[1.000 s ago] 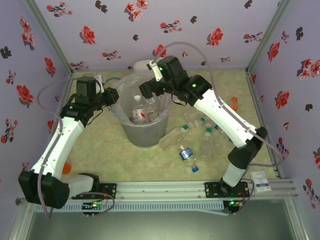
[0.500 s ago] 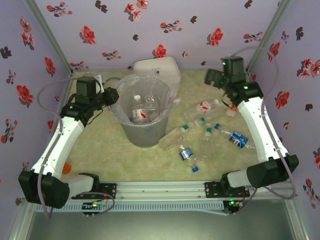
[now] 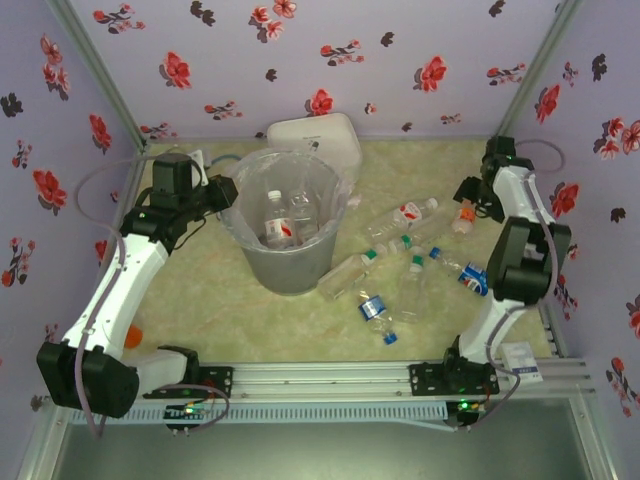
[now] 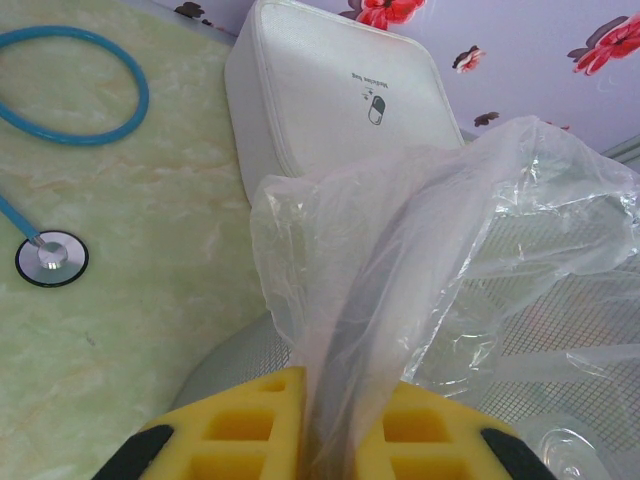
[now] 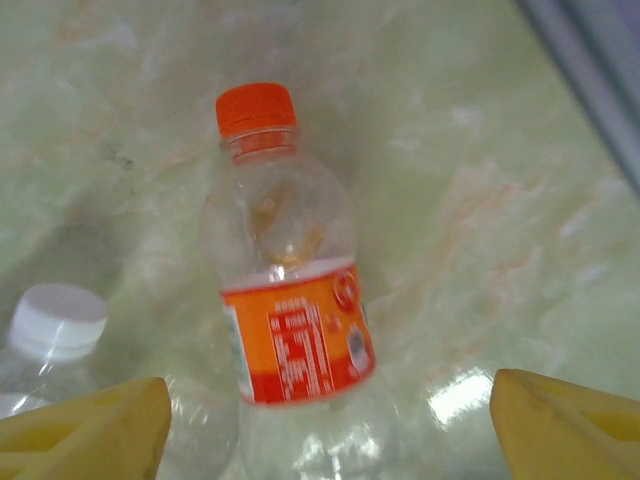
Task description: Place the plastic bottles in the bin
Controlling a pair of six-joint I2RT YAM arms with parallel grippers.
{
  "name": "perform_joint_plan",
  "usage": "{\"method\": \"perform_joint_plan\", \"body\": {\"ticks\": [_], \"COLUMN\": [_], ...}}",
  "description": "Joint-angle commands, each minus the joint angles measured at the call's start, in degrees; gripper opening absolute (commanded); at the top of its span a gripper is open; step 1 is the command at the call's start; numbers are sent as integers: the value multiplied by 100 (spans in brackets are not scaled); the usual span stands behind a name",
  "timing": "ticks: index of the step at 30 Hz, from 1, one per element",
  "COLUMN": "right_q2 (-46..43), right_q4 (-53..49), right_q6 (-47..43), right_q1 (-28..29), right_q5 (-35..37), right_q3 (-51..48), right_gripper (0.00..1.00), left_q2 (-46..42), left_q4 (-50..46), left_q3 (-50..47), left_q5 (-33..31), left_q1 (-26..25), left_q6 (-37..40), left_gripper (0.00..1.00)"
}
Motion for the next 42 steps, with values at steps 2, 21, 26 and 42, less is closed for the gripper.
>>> {"method": "perform_joint_plan", "body": {"ticks": [2,21,26,42], "right_q2": [692,1119,508,-1885], "right_q4": [-310,-110,-159,412], "right_q6": [-160,-6,-37,583], "right_q1": [-110,-352,-420,1515], "right_q5": [-414,-861,-1076,-2713], "right_q3": [732,925,956,1883], "right_gripper": [91,50,40,30], "left_q2": [-117,-107,-89,40], "left_q4": [-176,-157,-209,-77], "left_q3": [-262,-86,-21,-57], "left_q5": [-102,-7,-7,16], "left_q1": [-84,-87,-86,-91], "left_q6": [90,92,119,7], "left_gripper": [8,8,8,8]}}
